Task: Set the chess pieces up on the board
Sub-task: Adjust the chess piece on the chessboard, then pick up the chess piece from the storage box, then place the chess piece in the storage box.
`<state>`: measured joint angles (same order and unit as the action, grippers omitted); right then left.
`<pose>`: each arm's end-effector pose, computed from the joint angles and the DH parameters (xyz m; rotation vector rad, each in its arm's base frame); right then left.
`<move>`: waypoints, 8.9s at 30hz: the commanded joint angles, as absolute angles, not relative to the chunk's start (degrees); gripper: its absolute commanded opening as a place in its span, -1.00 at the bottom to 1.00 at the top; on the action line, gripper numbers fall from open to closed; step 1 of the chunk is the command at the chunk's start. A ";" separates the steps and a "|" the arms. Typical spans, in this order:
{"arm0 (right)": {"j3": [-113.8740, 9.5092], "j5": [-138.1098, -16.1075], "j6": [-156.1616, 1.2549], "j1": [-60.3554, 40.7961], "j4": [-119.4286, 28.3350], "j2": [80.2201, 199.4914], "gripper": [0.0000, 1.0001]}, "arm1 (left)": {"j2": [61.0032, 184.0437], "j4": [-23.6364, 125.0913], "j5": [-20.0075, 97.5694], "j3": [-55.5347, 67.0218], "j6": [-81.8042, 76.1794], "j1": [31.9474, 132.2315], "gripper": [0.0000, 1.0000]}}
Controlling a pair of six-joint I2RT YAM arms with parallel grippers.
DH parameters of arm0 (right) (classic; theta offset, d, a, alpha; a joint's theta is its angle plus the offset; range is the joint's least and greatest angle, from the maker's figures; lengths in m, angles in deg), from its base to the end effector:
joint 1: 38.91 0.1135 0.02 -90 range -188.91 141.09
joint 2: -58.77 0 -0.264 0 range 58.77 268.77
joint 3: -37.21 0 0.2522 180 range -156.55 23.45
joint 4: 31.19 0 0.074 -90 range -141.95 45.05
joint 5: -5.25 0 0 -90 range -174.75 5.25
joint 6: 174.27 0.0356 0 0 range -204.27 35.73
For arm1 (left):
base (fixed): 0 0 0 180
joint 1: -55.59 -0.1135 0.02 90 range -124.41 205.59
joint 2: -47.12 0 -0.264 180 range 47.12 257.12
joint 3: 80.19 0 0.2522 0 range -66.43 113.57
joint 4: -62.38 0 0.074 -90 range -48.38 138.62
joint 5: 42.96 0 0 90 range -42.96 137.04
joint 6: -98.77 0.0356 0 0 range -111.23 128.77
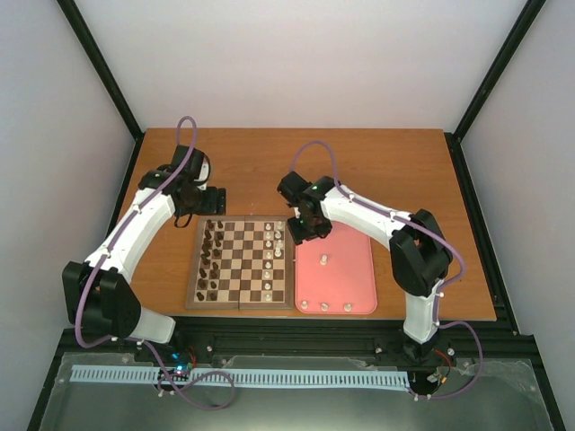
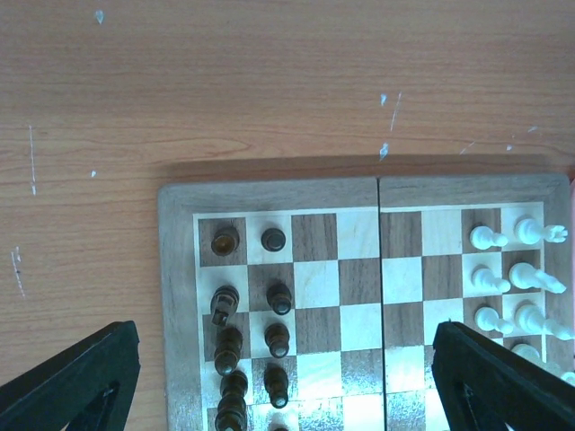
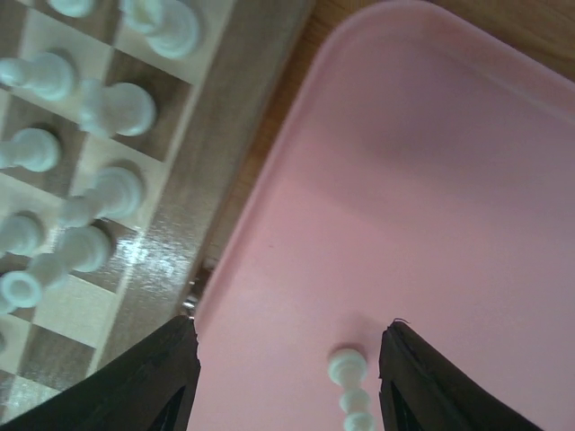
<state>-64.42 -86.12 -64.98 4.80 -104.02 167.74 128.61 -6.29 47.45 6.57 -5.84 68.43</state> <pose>0.2714 0.2583 0.2230 -0.6275 2.9143 0.1036 0.2742 -0.0622 0.2998 -0.0437 2.6851 -0.1413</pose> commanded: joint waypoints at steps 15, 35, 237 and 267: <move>-72.35 -84.76 -66.15 12.25 -107.56 168.04 0.05 | 128.24 -4.76 49.83 6.61 -4.94 68.07 1.00; -77.49 -83.86 -63.96 15.41 -107.55 176.09 -0.15 | 128.58 -4.65 49.57 6.10 -5.28 68.09 0.99; -86.82 -83.78 -69.03 12.23 -119.94 182.78 -0.94 | 134.26 -6.50 48.61 10.50 -5.95 68.07 0.99; -90.91 -84.07 -69.50 13.02 -121.07 185.70 -0.94 | 134.11 -6.46 47.79 10.59 -6.00 68.07 0.99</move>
